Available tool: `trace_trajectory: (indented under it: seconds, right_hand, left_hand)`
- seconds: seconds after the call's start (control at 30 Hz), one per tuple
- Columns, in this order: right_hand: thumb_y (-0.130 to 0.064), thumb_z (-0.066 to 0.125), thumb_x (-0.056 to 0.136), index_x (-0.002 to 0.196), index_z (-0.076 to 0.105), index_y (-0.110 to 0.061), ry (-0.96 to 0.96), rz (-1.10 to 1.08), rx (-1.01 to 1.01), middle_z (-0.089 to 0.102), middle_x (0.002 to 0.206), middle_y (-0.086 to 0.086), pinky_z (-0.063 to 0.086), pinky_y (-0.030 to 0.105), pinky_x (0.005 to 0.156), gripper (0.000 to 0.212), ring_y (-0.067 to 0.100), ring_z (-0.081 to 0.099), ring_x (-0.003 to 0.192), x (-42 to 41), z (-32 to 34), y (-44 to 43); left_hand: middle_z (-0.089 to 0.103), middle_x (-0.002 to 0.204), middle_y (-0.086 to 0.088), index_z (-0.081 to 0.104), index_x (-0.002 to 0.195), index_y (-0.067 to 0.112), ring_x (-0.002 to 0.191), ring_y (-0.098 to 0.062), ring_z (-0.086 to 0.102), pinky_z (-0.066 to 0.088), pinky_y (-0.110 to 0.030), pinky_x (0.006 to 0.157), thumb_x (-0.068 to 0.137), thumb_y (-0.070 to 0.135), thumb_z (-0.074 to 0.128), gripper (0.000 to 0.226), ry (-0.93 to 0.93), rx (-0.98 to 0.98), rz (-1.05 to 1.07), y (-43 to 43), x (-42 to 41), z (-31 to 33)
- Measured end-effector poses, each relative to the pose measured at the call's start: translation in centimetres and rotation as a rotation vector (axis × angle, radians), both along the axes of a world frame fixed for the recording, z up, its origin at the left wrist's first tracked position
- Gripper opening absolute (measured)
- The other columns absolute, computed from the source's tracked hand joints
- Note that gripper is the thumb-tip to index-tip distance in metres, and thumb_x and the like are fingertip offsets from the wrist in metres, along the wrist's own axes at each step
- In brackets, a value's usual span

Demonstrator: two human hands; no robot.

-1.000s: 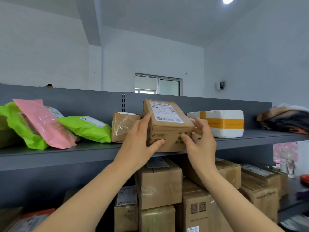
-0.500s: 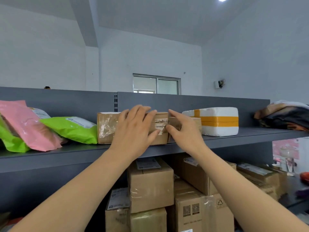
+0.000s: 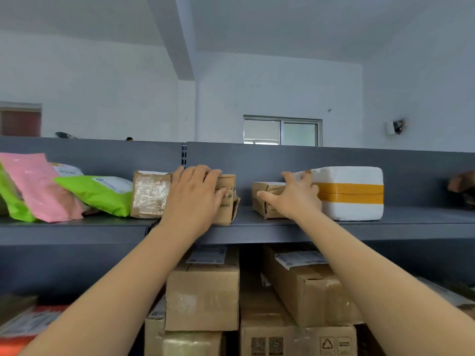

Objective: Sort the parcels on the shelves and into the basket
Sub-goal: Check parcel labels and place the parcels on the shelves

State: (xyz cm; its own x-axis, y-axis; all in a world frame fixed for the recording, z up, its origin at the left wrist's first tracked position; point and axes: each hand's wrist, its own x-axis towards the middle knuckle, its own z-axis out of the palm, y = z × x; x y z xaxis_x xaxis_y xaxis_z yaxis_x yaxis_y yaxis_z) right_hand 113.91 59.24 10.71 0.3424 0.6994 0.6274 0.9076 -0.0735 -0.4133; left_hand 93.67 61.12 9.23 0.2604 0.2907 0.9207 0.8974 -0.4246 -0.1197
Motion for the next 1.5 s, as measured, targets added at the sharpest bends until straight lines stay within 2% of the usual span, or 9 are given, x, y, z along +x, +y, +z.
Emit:
trace_trajectory:
  seconds: [0.17,0.33,0.53,0.67,0.77,1.0,1.23,1.37,1.5]
  right_hand:
    - [-0.058,0.061,0.079,0.147,0.014,-0.028,0.095,0.004,-0.003,0.027,0.142,0.019,0.041,0.044,0.092,0.088,0.035,0.031,0.127,0.3,-0.3,0.7]
    - [-0.052,0.070,0.069,0.149,0.007,-0.026,0.146,0.132,0.205,0.034,0.142,0.011,0.042,0.043,0.093,0.105,0.030,0.032,0.128,0.4,-1.2,-1.1]
    - [-0.045,0.080,0.065,0.150,0.001,-0.023,0.174,0.285,0.486,0.023,0.149,0.000,0.028,0.032,0.105,0.118,0.018,0.020,0.135,-0.8,-3.9,-3.3]
    - [-0.042,0.083,0.064,0.151,0.003,-0.021,0.174,0.277,0.550,0.020,0.150,-0.002,0.019,0.023,0.103,0.120,0.014,0.017,0.136,-1.4,-4.7,-3.6]
    - [-0.042,0.083,0.064,0.151,0.005,-0.020,0.172,0.248,0.552,0.019,0.150,-0.002,0.021,0.027,0.108,0.118,0.014,0.017,0.138,-1.7,-4.9,-3.7]
    - [-0.042,0.084,0.063,0.148,0.018,-0.020,0.165,0.195,0.592,0.023,0.146,-0.004,0.025,0.024,0.104,0.110,0.013,0.022,0.135,-2.2,-5.5,-3.7]
    - [-0.057,0.071,0.071,0.148,0.018,-0.012,0.190,0.144,0.363,0.029,0.146,0.006,0.034,0.037,0.105,0.104,0.023,0.027,0.133,-2.7,-3.5,-3.0]
    - [-0.063,0.060,0.077,0.149,0.014,-0.011,0.148,0.058,0.218,0.030,0.144,0.011,0.037,0.040,0.104,0.099,0.028,0.029,0.131,-3.6,-2.5,-2.0]
    - [-0.061,0.056,0.083,0.151,0.003,-0.017,0.129,0.154,0.134,0.022,0.150,0.010,0.031,0.042,0.107,0.097,0.029,0.020,0.135,-3.8,-2.9,-1.3]
  left_hand:
    - [0.061,0.111,-0.008,0.060,0.120,0.012,0.104,-0.033,0.054,0.034,-0.050,0.101,0.090,0.036,0.048,0.040,-0.026,-0.045,0.025,0.4,-0.3,0.2]
    - [0.057,0.123,-0.008,0.053,0.129,0.012,0.116,-0.032,0.049,0.030,-0.049,0.105,0.094,0.035,0.051,0.042,-0.027,-0.068,0.044,0.9,-0.8,-0.2]
    - [0.050,0.133,-0.007,0.044,0.138,0.015,0.126,-0.029,0.040,0.021,-0.048,0.111,0.089,0.048,0.052,0.060,0.015,-0.137,0.043,1.2,-0.8,-0.1]
    - [0.049,0.134,-0.006,0.044,0.139,0.015,0.126,-0.028,0.040,0.020,-0.048,0.111,0.089,0.049,0.052,0.060,0.013,-0.141,0.033,1.2,-0.8,-0.1]
    - [0.047,0.136,-0.005,0.041,0.140,0.016,0.129,-0.027,0.037,0.018,-0.047,0.113,0.091,0.048,0.050,0.060,0.013,-0.154,0.017,1.2,-1.0,-0.1]
    - [0.057,0.120,-0.010,0.058,0.121,0.008,0.115,-0.028,0.047,0.039,-0.047,0.101,0.084,0.034,0.061,0.045,0.024,0.050,-0.110,-0.3,-0.7,-1.1]
    - [0.059,0.114,-0.005,0.059,0.120,0.010,0.109,-0.023,0.053,0.045,-0.038,0.093,0.086,0.044,0.039,0.052,0.049,0.062,-0.215,-2.2,1.2,-1.3]
    - [0.062,0.110,-0.006,0.065,0.113,0.009,0.106,-0.025,0.058,0.046,-0.039,0.090,0.086,0.022,0.057,0.031,0.066,0.087,-0.239,-1.9,1.8,-1.9]
    - [0.065,0.107,-0.007,0.067,0.112,0.007,0.102,-0.025,0.060,0.048,-0.038,0.087,0.078,0.008,0.067,0.034,0.076,0.075,-0.219,-1.4,2.3,-2.4]
